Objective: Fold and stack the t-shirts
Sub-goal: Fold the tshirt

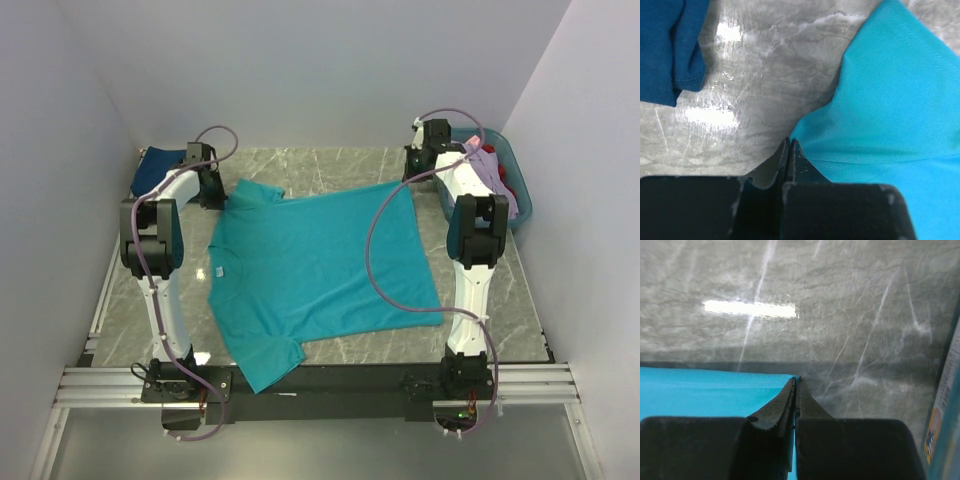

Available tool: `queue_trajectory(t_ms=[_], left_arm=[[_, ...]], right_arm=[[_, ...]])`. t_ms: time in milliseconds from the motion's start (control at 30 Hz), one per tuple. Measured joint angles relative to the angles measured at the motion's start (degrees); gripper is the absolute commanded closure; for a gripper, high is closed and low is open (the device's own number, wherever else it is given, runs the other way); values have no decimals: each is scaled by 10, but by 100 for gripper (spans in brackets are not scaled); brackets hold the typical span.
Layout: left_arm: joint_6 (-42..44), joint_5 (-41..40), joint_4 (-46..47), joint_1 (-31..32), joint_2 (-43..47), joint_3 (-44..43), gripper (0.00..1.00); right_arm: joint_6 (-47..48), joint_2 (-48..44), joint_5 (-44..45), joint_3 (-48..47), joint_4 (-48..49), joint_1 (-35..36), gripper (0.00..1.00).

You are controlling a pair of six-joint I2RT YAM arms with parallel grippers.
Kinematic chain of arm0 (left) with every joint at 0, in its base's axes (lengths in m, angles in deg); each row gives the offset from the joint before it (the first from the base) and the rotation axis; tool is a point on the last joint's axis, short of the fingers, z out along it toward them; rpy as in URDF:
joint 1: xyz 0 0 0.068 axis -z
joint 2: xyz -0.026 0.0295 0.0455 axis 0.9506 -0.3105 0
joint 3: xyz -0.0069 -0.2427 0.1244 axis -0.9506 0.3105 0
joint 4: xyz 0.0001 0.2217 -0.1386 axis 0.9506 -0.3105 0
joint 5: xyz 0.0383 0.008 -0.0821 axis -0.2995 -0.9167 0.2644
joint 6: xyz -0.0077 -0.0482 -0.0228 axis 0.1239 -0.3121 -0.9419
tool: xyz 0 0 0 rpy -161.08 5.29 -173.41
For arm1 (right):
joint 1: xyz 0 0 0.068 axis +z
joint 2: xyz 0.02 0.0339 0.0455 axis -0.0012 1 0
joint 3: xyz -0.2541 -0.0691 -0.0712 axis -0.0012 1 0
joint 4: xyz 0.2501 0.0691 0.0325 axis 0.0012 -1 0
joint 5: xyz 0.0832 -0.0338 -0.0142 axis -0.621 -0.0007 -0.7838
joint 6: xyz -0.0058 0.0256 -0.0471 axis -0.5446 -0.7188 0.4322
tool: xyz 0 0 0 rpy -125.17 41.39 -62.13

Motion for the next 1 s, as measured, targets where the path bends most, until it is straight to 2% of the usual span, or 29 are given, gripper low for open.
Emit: queue_trajectory(t_ms=[333,633,1000], left_arm=[[0,10,2,0,56,26,99],[-3,12,-22,0,98,72,99],[-26,11,-55,1,156,123,99]], right_arm=[[-46,-22,19,5,-15,-1,100],[-86,-46,45,65,-31,-2,100],[-130,-125,58,136,-43,-21,100]])
